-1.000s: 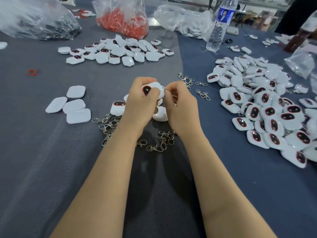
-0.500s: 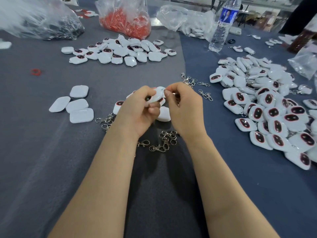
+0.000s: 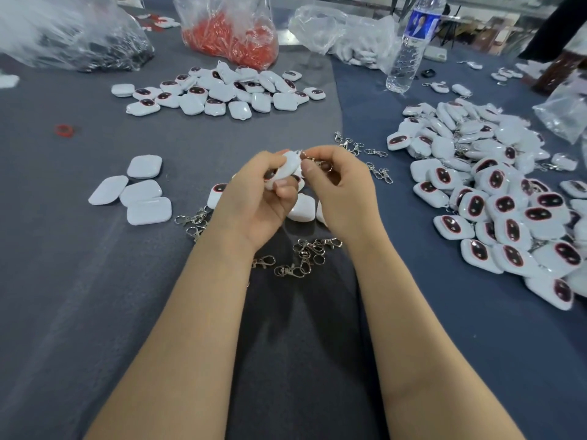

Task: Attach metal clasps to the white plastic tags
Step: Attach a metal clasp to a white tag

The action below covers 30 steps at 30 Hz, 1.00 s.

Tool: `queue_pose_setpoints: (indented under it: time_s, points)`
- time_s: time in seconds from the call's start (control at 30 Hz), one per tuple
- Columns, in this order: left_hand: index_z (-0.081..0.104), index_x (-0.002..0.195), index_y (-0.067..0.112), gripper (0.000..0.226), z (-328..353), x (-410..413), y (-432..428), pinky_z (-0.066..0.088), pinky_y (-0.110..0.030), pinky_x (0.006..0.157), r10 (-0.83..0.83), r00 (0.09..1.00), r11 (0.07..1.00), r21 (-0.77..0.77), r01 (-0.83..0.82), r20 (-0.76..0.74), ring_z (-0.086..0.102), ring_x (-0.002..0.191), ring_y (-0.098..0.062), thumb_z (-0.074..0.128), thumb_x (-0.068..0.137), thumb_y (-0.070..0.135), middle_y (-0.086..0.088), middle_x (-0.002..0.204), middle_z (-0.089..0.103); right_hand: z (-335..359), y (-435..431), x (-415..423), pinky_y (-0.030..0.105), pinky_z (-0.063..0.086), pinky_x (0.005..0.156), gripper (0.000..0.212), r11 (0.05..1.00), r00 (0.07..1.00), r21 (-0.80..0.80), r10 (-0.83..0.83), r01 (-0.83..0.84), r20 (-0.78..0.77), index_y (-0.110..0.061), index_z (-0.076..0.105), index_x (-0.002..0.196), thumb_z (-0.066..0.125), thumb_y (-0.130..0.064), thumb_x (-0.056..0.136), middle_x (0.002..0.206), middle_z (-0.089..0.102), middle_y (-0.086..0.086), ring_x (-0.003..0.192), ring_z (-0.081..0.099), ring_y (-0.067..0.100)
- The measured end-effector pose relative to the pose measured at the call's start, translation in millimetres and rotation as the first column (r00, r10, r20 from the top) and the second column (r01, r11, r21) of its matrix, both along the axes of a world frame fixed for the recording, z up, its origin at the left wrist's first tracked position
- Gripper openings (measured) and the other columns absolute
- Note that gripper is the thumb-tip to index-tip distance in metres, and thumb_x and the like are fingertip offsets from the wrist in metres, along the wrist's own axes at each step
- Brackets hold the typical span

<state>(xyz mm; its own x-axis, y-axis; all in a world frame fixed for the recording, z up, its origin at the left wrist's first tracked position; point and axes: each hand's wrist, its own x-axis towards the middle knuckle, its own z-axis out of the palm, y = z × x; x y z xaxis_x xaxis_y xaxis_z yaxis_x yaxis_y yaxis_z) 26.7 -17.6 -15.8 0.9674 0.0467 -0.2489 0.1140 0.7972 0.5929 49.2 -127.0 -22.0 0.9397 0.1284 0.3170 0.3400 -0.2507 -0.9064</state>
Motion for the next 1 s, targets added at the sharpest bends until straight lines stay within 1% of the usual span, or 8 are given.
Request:
queue_pose_setpoints:
  time_s: [0.17,0.3,0.43,0.53,0.6,0.77,0.9,1.0]
  points:
    - [0.05,0.094,0.0,0.014,0.1,0.2,2.4,0.035,-0.009,0.035,-0.187,0.982,0.941,-0.283,0.186,0.024,0.033,0.04,-0.003,0.043,0.082,0.002,-0.007,0.083,0.044,-1.2,2.0,-2.9,0.006,0.04,0.064,0.017,0.998,0.993,-0.021,-0.052,0.054,0.106,-0.025,0.06,0.084,0.059,-0.01,0.091,0.073,0.06,-0.019,0.066,0.054,-0.006]
    - [0.05,0.094,0.004,0.012,-0.3,0.6,-1.0,0.032,-0.012,0.035,0.004,1.0,0.997,0.071,-0.003,-0.015,0.035,0.04,-0.004,0.039,0.091,0.002,-0.002,0.067,0.048,-6.0,2.1,-1.5,0.008,0.036,0.065,0.011,0.977,0.979,-0.168,-0.096,0.127,0.183,-0.014,0.065,0.091,0.055,-0.009,0.093,0.083,0.062,-0.002,0.07,0.05,0.003]
    - [0.055,0.096,0.017,0.02,-4.1,-1.8,-5.5,0.041,-0.019,0.047,0.178,0.968,0.602,0.758,-0.251,0.179,0.048,0.048,-0.004,0.045,0.086,0.003,0.001,0.077,0.055,-7.7,1.0,1.3,0.015,0.035,0.066,0.013,0.95,0.977,-0.287,-0.063,0.121,0.202,-0.007,0.066,0.091,0.053,-0.007,0.093,0.085,0.061,0.003,0.077,0.051,0.014]
    - [0.053,0.1,0.021,0.022,-7.2,-2.9,-4.1,0.043,-0.012,0.06,0.125,0.94,0.317,0.885,-0.34,0.316,0.051,0.063,0.005,0.052,0.085,0.006,0.013,0.081,0.054,-9.9,-0.1,2.8,0.021,0.036,0.069,0.013,0.939,0.985,-0.324,-0.07,0.118,0.156,-0.009,0.065,0.092,0.052,-0.008,0.093,0.09,0.064,0.004,0.082,0.054,0.017]
    - [0.05,0.103,0.022,0.024,-8.0,-2.5,-5.8,0.039,-0.004,0.064,0.12,0.933,0.256,0.898,-0.358,0.338,0.05,0.07,0.011,0.056,0.085,0.008,0.017,0.085,0.052,-8.1,-4.3,5.1,0.02,0.037,0.074,0.016,0.944,0.99,-0.302,-0.114,0.135,0.087,-0.014,0.065,0.098,0.05,-0.012,0.094,0.099,0.065,0.002,0.09,0.056,0.016]
    - [0.042,0.104,0.024,0.03,-4.1,0.0,-27.9,0.049,-0.022,0.073,0.147,0.947,0.362,0.876,-0.32,0.285,0.06,0.078,-0.014,0.063,0.085,0.014,0.011,0.089,0.054,9.5,-27.3,7.9,0.012,0.041,0.079,0.025,0.976,0.983,-0.151,-0.171,0.159,-0.071,-0.021,0.065,0.114,0.046,-0.021,0.097,0.101,0.064,-0.013,0.086,0.057,-0.008]
    - [0.051,0.094,0.027,0.017,11.4,12.3,-64.7,0.055,-0.037,0.076,0.04,0.957,0.477,0.836,-0.272,0.288,0.063,0.077,-0.022,0.059,0.087,0.014,0.0,0.09,0.062,18.6,-55.8,3.6,0.036,0.052,0.083,0.019,0.971,0.973,-0.112,-0.22,0.211,-0.076,-0.017,0.068,0.103,0.051,-0.022,0.094,0.087,0.069,-0.004,0.083,0.063,0.012]
    - [0.057,0.1,0.023,0.015,16.6,25.9,-100.3,0.053,-0.045,0.086,-0.043,0.964,0.506,0.838,-0.205,0.262,0.064,0.087,-0.026,0.055,0.09,0.013,0.007,0.089,0.061,19.2,-89.7,2.9,0.031,0.049,0.073,0.015,0.933,0.932,-0.086,-0.356,0.35,-0.063,-0.016,0.066,0.098,0.053,-0.022,0.093,0.077,0.066,-0.002,0.072,0.06,0.013]
